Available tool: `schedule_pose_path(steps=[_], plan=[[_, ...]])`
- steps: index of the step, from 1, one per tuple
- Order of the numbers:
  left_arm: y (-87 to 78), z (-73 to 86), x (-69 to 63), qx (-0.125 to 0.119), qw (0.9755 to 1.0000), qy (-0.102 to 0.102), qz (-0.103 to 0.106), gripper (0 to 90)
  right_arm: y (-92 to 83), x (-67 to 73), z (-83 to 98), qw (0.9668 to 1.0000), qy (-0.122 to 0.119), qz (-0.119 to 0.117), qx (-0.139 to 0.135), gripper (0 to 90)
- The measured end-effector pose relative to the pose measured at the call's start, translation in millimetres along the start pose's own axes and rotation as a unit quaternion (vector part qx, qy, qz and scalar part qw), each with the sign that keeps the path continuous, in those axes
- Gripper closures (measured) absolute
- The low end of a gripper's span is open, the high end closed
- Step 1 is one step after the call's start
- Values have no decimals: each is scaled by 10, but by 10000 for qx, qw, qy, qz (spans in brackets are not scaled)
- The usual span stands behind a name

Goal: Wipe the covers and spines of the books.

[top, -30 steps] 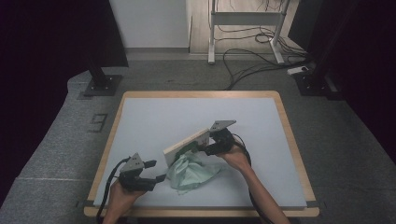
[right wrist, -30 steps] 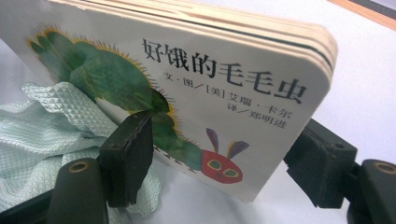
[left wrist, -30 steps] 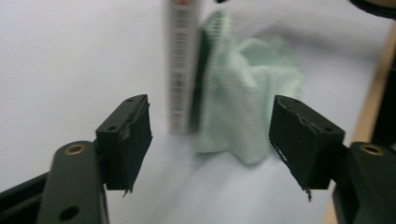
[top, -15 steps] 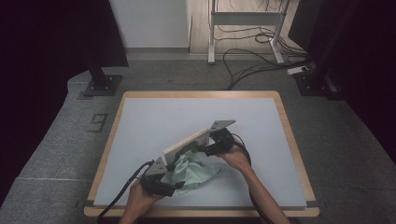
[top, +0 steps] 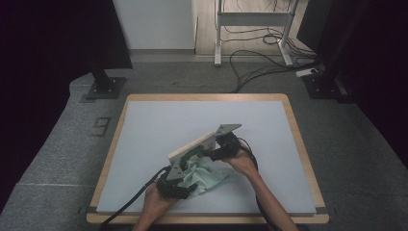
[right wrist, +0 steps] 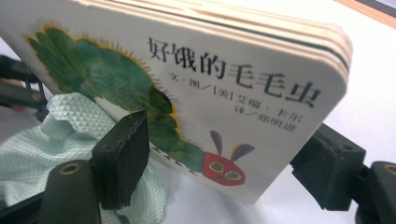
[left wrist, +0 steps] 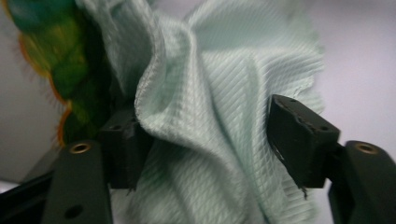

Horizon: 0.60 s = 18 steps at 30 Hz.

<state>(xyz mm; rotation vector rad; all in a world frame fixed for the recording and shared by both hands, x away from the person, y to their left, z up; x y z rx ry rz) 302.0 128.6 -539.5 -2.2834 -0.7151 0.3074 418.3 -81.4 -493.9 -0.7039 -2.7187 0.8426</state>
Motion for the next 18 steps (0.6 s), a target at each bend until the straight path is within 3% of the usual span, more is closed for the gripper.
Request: schedule_pose_path(steps=[4, 12, 18], plan=[[-10, 4, -10, -8, 10000, -25, 13, 469, -1, 4, 0, 10000, -10, 14, 7, 231], [-39, 14, -2, -2, 9999, -74, 71, 830, -2, 9, 7, 10000, 6, 38, -14, 233], [-153, 35, 33, -73, 9997, -140, 173, 857, -4, 4, 13, 10000, 47, 35, -40, 245]])
Point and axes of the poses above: each handheld gripper's, and its own axes: y roughly forward along the jaws, z roughly out of its underside, x roughly to its left, the point moved 2 cm from there along y, roughly forward along the jaws
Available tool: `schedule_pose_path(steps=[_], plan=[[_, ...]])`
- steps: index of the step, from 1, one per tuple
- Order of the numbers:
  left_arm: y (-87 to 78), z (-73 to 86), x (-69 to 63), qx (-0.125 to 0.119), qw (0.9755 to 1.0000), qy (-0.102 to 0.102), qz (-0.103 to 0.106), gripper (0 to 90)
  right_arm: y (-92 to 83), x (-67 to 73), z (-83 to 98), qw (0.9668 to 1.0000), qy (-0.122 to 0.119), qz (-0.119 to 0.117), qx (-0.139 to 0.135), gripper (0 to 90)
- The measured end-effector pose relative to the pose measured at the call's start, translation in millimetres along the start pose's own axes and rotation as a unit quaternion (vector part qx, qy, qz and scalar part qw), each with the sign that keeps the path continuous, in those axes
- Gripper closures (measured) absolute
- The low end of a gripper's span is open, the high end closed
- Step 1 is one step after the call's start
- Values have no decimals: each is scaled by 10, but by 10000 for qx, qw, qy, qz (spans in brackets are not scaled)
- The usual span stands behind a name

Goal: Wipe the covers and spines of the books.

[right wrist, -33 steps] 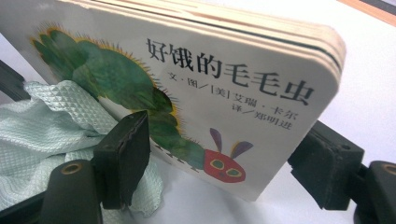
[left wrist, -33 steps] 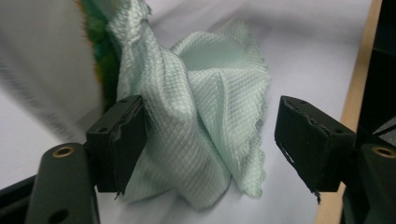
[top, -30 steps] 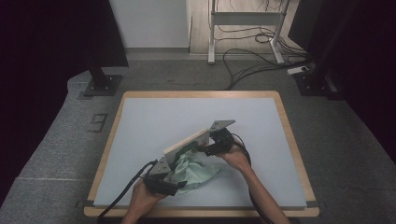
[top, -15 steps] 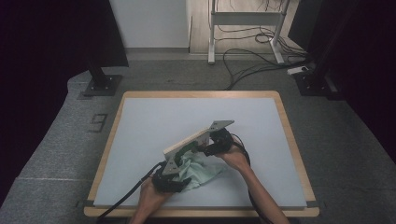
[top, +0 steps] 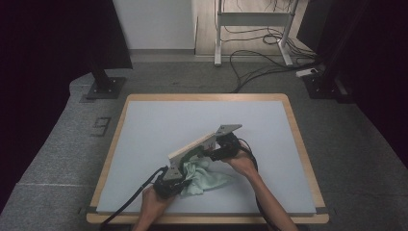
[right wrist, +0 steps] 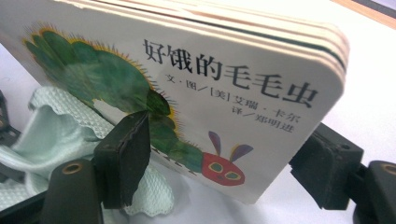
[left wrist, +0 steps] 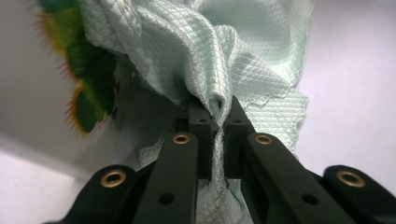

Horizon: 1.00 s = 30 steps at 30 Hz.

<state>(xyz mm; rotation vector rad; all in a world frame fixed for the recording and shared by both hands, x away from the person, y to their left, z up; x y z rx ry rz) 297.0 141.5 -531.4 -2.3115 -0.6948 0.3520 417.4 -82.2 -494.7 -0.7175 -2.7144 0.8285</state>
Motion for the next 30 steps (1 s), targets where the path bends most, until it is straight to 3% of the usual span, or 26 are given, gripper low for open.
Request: schedule_pose_path(steps=[8, 18, 22, 30], plan=[[-289, 100, 111, -39, 9999, -86, -135, 857, -4, 1, 6, 10000, 14, 13, -16, 249], [-704, 225, 398, -246, 9976, -448, -460, 856, -8, -1, 19, 10000, 51, 6, -65, 255], [-677, 264, 514, -233, 9968, -603, -460, 854, -14, 2, 26, 9999, 64, 6, -78, 258], [-320, 281, 551, 120, 9977, -585, -320, 846, -26, 8, 42, 9999, 56, 14, -108, 258]])
Point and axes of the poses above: each handheld gripper's, and its own axes: y roughly forward along the jaws, z roughly out of its underside, x roughly to its left, the point moved 2 cm from there along y, roughly forward along the jaws
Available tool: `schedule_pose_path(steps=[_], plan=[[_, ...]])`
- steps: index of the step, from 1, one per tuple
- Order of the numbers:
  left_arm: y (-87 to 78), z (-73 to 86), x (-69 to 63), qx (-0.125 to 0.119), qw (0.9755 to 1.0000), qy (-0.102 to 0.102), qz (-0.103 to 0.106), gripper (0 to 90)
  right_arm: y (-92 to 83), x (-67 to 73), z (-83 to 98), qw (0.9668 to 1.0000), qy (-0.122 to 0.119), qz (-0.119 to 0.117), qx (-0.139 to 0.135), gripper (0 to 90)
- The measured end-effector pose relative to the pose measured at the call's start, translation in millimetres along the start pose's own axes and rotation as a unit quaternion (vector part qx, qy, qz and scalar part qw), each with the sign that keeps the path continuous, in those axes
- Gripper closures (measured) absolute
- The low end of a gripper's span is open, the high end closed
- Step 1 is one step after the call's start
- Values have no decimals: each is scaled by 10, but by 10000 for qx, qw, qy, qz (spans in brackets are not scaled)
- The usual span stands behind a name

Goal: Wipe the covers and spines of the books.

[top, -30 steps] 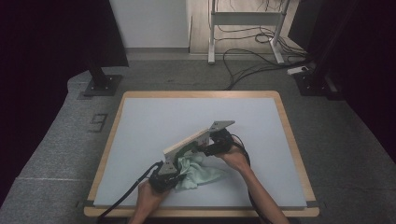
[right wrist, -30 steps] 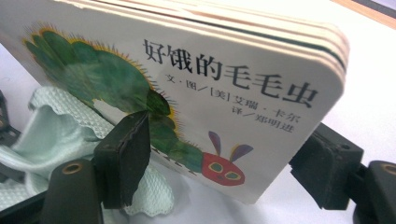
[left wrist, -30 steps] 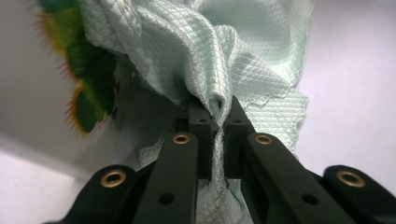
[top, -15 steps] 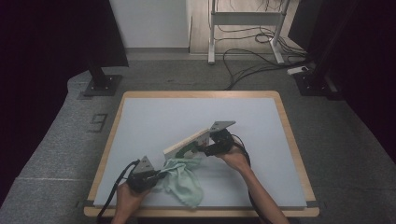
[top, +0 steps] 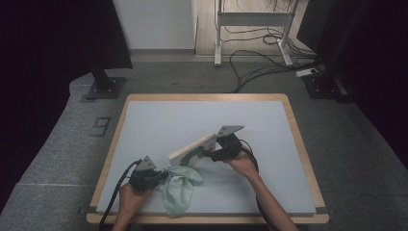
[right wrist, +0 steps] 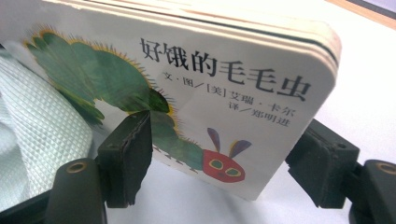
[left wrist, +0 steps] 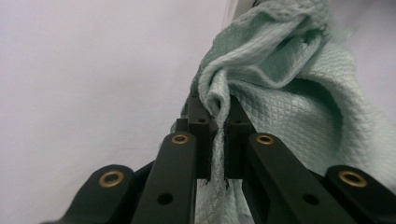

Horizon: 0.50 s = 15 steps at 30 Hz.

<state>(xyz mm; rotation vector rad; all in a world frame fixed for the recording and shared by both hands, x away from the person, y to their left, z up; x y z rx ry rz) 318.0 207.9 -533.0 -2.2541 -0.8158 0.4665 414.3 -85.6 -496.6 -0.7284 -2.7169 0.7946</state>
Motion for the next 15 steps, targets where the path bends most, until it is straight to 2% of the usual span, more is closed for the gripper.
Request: schedule_pose_path(steps=[7, 15], plan=[[35, -2, -4, -103, 9999, 1, 59, 842, -7, 5, 16, 10000, 27, -16, -55, 257], [-90, -104, -14, -326, 9994, 94, 114, 840, -1, 8, 9, 10000, 14, 13, -27, 255]])
Point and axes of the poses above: each handheld gripper's, and its own axes: y roughly forward along the jaws, z roughly out of its underside, x roughly to its left, the point moved 2 cm from there along y, roughly forward along the jaws
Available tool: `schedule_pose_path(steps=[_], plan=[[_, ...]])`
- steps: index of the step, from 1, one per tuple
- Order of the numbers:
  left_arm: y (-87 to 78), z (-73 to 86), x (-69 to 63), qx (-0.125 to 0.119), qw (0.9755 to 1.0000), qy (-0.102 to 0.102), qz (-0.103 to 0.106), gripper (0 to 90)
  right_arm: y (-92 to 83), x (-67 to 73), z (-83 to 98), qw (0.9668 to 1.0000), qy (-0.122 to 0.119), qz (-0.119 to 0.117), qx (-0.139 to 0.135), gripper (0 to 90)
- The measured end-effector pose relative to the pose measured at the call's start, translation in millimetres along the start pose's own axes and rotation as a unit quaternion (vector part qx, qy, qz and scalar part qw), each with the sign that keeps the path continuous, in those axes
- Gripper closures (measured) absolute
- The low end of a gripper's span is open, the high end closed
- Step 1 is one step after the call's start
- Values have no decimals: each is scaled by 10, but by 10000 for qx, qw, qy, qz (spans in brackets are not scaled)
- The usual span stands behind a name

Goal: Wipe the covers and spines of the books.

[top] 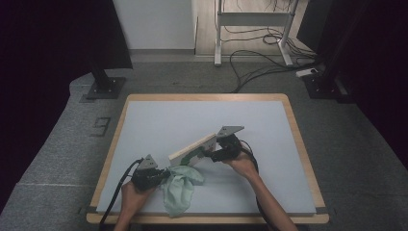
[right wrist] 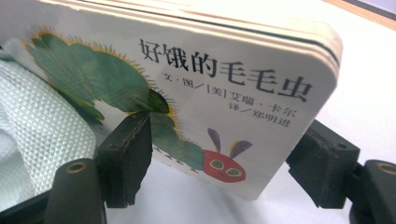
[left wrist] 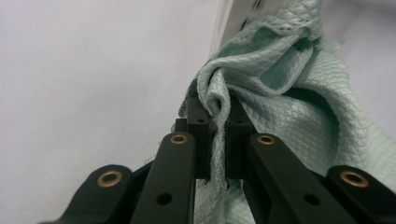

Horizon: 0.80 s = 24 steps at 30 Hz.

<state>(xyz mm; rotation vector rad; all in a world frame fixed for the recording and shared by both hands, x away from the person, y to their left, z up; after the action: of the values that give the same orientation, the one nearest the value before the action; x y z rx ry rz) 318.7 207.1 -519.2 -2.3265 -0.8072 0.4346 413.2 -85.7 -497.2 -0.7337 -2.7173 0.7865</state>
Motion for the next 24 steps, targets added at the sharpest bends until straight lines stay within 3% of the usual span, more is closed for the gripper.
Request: schedule_pose_path(steps=[17, 24], plan=[[-394, -405, -4, -407, 9988, 281, -30, 837, 9, 8, 1, 10000, -19, 34, -10, 249], [-468, -494, -7, -467, 9983, 333, -88, 837, 7, 7, 4, 10000, -13, 22, -14, 250]])
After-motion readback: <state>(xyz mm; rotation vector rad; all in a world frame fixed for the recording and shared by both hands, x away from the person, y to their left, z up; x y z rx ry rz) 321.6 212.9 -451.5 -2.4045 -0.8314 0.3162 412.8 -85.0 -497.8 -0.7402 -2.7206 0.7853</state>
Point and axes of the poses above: each handheld gripper's, and its own axes: y roughly forward along the jaws, z roughly out of its underside, x roughly to its left, the point moved 2 cm from there along y, roughly forward along the jaws
